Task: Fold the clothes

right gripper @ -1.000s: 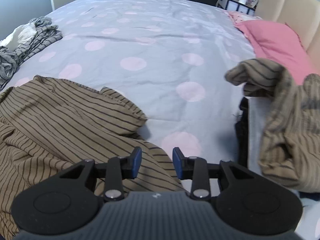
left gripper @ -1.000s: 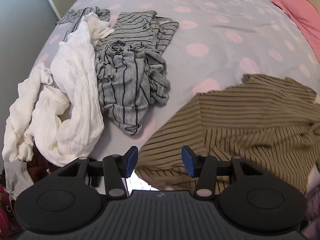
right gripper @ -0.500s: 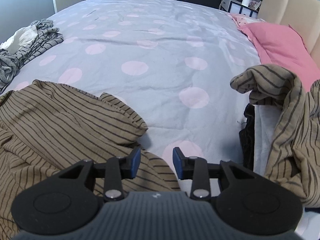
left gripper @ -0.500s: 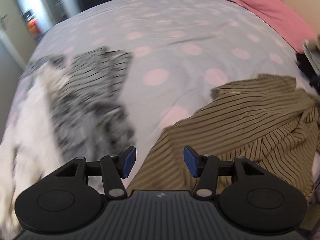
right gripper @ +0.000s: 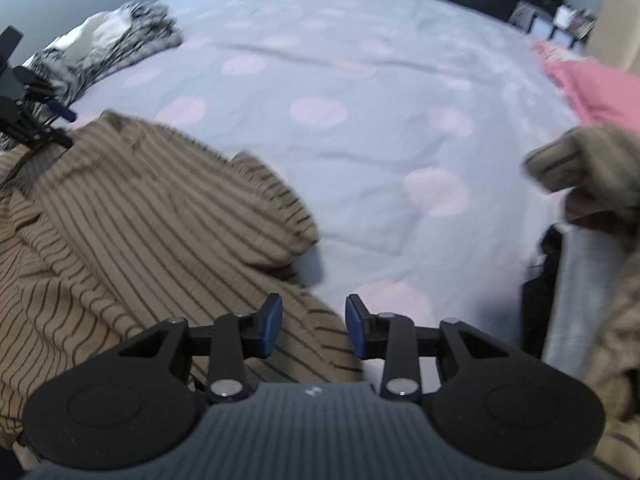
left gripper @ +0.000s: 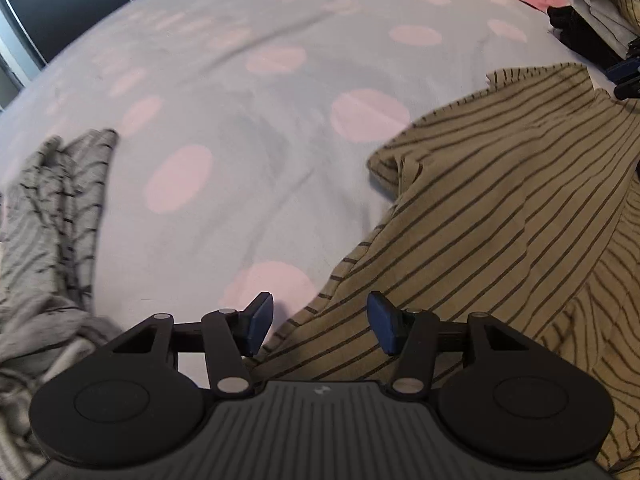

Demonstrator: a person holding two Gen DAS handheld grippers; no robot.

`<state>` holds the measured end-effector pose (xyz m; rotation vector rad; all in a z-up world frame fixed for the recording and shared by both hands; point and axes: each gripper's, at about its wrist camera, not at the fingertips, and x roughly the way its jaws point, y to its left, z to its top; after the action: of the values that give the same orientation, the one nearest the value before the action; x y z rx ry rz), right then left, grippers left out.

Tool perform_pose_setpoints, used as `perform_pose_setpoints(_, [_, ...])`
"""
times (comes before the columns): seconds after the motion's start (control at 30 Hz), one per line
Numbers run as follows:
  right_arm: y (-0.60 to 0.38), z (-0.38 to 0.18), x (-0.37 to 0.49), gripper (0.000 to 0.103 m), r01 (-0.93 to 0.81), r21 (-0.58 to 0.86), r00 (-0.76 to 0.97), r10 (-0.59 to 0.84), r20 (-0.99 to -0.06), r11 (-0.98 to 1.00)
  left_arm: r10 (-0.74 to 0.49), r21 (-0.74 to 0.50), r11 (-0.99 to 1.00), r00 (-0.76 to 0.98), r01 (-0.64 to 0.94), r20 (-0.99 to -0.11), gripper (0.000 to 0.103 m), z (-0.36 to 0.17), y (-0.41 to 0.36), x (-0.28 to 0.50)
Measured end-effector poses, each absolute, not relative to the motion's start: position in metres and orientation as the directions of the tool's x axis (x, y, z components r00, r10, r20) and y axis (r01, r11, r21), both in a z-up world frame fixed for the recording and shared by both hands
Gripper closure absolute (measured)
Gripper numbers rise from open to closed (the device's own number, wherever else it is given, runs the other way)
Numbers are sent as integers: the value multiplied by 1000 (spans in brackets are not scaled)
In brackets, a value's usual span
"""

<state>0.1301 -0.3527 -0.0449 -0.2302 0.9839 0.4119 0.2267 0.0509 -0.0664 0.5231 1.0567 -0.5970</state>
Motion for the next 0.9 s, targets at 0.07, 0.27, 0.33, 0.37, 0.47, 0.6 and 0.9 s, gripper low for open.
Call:
perform_pose_setpoints(0.07, [-352,-56,137,65,-445,15,461,243,-853,895,-210,96,729,355,678,-911,52,-71,53,228])
perform_pose_setpoints(0.27, [-341,-78,143,91,-490,-3,405,225,-886,872,-237,69,743,358,666,-903,58,-74,59,227])
perform_pose_setpoints(0.33, [-337,-72,139,101,-498,-44,417,195,-888,866,-238,74,740,364,669,-900,66,-73,57,223])
perform_pose_setpoints(0.37, [-335,-68,135,101,-503,-58,427,189,-884,862,-239,77,738,367,670,-899,73,-72,56,222])
perform_pose_setpoints(0.47, [-329,-56,121,102,-540,-73,424,196,-884,839,-245,77,743,378,665,-893,97,-63,59,214])
perform_pose_setpoints(0.6, [-323,-42,98,102,-578,-70,416,219,-883,813,-254,75,751,392,656,-884,102,-49,65,202])
perform_pose_setpoints(0.9, [-317,-43,87,101,-564,-69,427,218,-878,823,-222,79,790,404,608,-888,102,-43,74,191])
